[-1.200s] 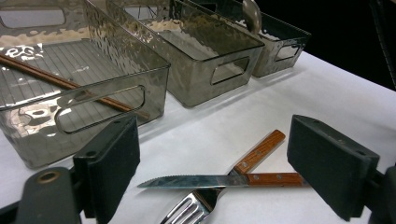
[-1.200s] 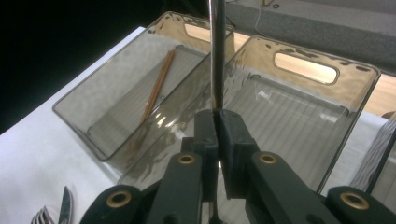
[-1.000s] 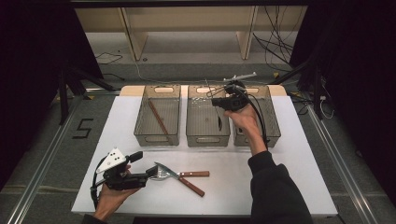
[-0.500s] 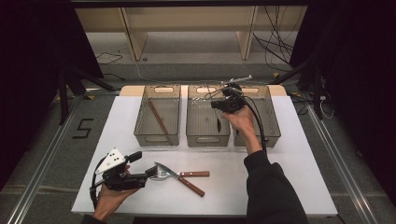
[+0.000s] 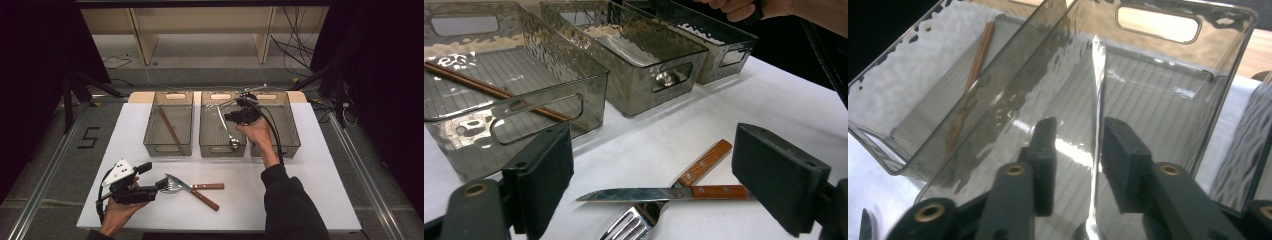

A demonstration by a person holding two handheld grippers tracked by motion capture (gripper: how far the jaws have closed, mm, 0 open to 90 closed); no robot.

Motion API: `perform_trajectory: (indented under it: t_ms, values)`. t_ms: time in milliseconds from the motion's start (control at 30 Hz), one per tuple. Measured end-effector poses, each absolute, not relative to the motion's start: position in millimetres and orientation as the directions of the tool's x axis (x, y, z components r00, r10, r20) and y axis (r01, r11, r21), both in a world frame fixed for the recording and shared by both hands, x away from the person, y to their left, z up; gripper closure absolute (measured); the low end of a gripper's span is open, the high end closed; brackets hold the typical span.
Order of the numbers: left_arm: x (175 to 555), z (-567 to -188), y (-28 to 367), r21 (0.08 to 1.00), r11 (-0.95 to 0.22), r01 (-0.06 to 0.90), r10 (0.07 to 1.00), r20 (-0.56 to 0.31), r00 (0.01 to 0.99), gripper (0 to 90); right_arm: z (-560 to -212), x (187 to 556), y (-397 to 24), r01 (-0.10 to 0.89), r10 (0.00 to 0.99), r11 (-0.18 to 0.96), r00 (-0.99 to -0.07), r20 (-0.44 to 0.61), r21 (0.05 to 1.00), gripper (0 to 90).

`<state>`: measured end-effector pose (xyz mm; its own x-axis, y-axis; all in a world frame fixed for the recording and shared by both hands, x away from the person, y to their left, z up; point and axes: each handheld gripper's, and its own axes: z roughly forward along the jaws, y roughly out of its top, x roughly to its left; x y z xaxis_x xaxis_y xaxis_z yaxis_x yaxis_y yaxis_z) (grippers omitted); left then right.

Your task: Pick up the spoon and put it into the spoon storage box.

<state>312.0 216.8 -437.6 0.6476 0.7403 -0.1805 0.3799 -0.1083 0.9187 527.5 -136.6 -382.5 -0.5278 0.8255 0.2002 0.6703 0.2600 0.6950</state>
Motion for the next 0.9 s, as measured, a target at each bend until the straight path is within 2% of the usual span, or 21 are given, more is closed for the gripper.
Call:
perform_trajectory:
  t_ms: [67,467,900]
  values:
    - [312,-438,217,0.919,-0.103,0.380,0.741,-0.184,0.646,16.7,-379,525,-138,0.665,0.827,0.260,-0.528,0.195,0.700,58.1]
    - [312,-438,218,0.920,-0.096,0.380,0.744,-0.187,0.642,16.5,-349,484,-140,0.564,0.767,0.321,-0.627,0.141,0.761,37.0]
    - [313,-438,218,0.918,-0.095,0.384,0.746,-0.190,0.639,16.2,-358,437,-136,0.531,0.722,0.363,-0.680,0.128,0.766,30.3]
